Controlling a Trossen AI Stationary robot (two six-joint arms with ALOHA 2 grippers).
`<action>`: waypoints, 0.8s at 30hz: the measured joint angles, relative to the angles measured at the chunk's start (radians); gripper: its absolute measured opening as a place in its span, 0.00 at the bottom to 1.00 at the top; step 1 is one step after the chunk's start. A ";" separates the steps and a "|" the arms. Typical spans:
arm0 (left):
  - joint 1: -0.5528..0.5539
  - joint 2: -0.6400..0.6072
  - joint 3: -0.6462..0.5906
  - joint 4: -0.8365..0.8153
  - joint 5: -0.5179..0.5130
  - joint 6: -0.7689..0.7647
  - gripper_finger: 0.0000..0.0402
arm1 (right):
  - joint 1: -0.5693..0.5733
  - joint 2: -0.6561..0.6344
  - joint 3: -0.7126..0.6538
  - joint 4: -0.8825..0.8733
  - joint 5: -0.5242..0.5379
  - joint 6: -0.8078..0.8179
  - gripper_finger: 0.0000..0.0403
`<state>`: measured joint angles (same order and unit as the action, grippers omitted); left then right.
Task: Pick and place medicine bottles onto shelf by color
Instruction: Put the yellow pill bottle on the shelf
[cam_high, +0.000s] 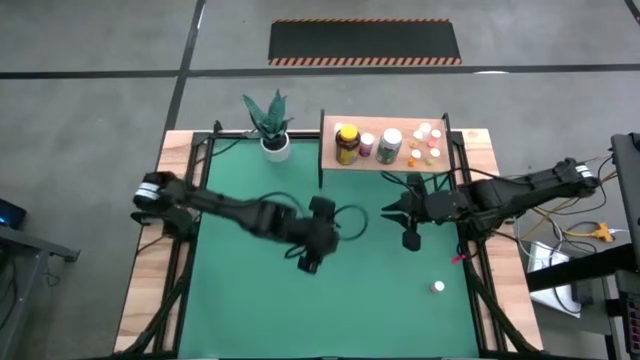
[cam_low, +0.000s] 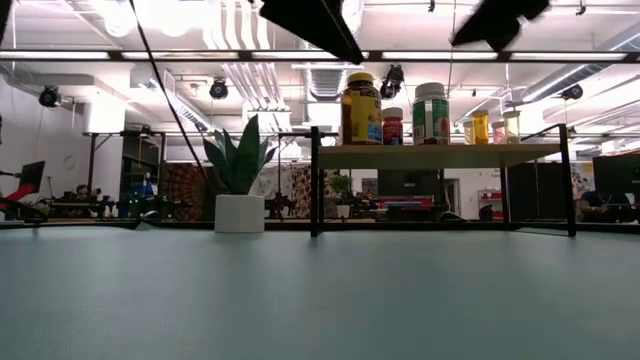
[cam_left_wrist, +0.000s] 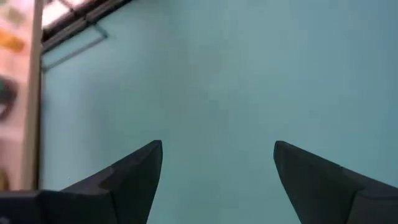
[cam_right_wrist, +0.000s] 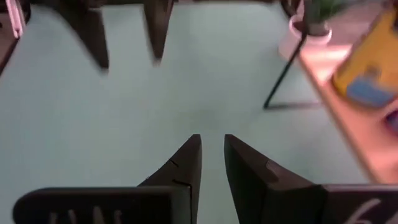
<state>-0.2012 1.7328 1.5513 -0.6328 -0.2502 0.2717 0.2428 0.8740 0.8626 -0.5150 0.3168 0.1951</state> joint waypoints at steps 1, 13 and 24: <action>-0.021 -0.016 -0.050 0.060 -0.013 -0.002 0.72 | -0.004 0.019 0.032 0.000 0.001 -0.019 0.14; -0.042 -0.261 -0.389 0.466 -0.174 0.111 0.72 | -0.266 0.371 0.615 -0.242 -0.002 -0.271 0.02; 0.228 -0.426 -0.563 0.681 -0.005 0.264 0.66 | -0.670 0.652 0.998 -0.493 -0.164 -0.498 0.02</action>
<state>0.0269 1.3069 0.9879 0.0484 -0.2552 0.5359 -0.4274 1.5257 1.8603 -1.0083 0.1531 -0.3026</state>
